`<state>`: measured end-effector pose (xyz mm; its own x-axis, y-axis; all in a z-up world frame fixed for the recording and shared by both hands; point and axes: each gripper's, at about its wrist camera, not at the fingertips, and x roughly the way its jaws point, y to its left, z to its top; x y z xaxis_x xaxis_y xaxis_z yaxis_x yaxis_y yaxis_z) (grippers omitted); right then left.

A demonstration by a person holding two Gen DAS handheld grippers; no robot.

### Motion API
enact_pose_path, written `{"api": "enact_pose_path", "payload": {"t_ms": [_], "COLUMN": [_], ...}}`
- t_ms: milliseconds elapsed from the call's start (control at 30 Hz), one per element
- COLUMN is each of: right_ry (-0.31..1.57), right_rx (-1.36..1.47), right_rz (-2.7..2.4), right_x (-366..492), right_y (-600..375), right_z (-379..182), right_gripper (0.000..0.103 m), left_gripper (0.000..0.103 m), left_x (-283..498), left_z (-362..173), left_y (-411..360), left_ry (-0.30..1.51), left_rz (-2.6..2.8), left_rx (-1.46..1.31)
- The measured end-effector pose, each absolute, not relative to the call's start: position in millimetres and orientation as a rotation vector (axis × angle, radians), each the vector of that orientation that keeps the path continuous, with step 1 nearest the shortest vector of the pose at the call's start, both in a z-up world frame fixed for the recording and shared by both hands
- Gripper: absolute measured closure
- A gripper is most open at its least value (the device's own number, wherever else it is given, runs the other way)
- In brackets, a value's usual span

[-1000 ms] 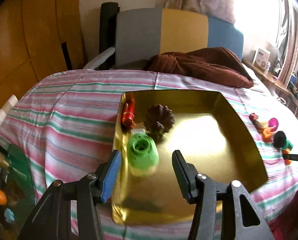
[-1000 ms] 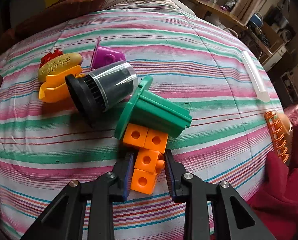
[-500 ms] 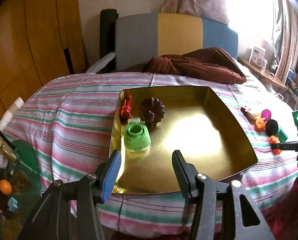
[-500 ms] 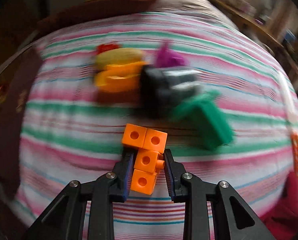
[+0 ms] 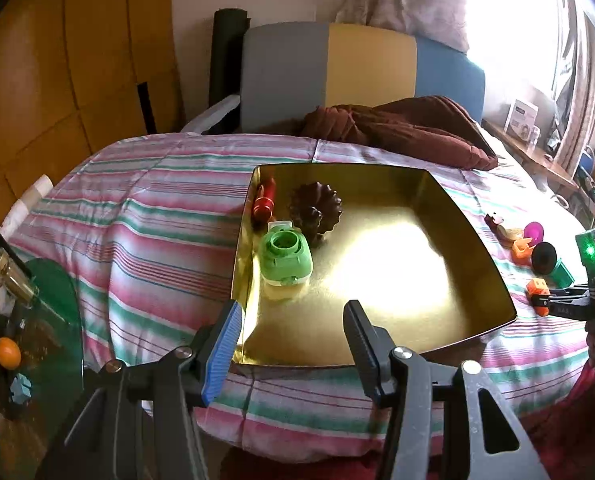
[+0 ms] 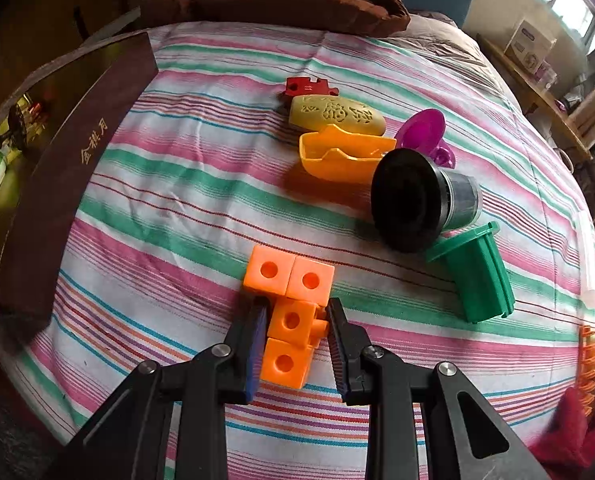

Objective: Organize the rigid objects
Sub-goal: 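Carry the orange cubes into the gold tray and release them with the right gripper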

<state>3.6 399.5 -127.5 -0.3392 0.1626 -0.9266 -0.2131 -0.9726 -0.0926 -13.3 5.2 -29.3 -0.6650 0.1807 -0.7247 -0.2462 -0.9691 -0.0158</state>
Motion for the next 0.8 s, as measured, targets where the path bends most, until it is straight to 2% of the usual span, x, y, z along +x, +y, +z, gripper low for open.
{"api": "enact_pose_path", "payload": {"t_ms": [400,567,800], "right_ry": [0.047,0.172,0.290], "right_rx": [-1.659,-1.580,-1.398], "right_rz": [2.390,2.465,2.688], "right_x": [-0.1,-5.7,-15.6], "right_y": [377.5,368.8,333.3], "right_z": [-121.3,-102.9,-46.7], "right_gripper": [0.075,0.075,0.075], "left_gripper": [0.050,0.050,0.050], "left_x": [-10.8,-10.9,-14.1], "left_z": [-29.0,-32.9,-34.3], "left_y": [-4.0,-9.6,-22.4], "left_ry": [0.102,0.094,0.053], "left_rz": [2.681,2.685,2.713], "left_rx": [-1.145,-1.162,-1.174]}}
